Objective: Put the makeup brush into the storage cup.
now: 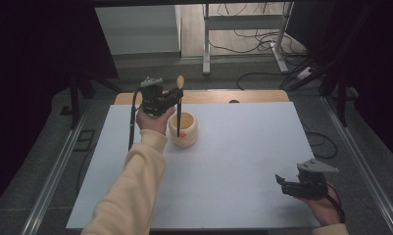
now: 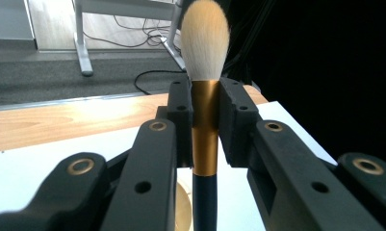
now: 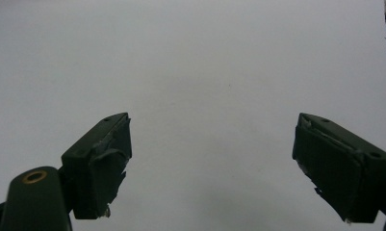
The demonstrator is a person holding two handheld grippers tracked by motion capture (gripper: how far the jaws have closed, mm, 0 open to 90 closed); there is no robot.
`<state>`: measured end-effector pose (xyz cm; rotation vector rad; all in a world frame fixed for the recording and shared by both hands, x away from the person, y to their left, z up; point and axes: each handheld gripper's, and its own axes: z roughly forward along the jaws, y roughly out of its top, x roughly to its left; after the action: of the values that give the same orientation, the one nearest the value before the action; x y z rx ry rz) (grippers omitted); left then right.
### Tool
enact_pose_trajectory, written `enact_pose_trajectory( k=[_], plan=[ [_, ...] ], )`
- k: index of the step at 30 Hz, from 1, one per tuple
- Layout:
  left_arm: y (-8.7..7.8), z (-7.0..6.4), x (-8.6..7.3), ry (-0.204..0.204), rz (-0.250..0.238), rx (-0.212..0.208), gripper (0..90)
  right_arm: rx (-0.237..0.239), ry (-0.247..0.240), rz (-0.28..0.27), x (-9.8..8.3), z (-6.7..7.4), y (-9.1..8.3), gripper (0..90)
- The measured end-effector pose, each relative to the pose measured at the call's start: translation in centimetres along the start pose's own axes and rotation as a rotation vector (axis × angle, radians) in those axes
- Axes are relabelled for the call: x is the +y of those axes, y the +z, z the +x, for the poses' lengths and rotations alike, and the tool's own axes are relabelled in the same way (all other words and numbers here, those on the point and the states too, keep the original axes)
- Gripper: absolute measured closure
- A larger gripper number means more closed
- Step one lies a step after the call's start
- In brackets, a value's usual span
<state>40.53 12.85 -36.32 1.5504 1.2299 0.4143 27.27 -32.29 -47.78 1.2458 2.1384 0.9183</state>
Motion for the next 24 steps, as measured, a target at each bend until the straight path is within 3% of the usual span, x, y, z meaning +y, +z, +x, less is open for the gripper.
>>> enact_pose_trajectory(
  k=[9, 15, 24],
  plan=[
    [0.9, 0.7, 0.1, 0.007, -0.026, 0.030, 77.4, 0.000, -0.004, 0.005, 0.0, -0.1, 0.1, 13.9],
    [1.9, 1.1, 0.6, -0.009, -0.040, 0.012, 77.4, 0.000, -0.005, 0.007, 0.0, -0.1, 0.2, 13.9],
    [3.0, 0.9, 1.4, 0.022, -0.058, -0.002, 77.4, -0.001, -0.006, 0.008, -0.1, -0.2, 0.2, 13.9]
  ],
)
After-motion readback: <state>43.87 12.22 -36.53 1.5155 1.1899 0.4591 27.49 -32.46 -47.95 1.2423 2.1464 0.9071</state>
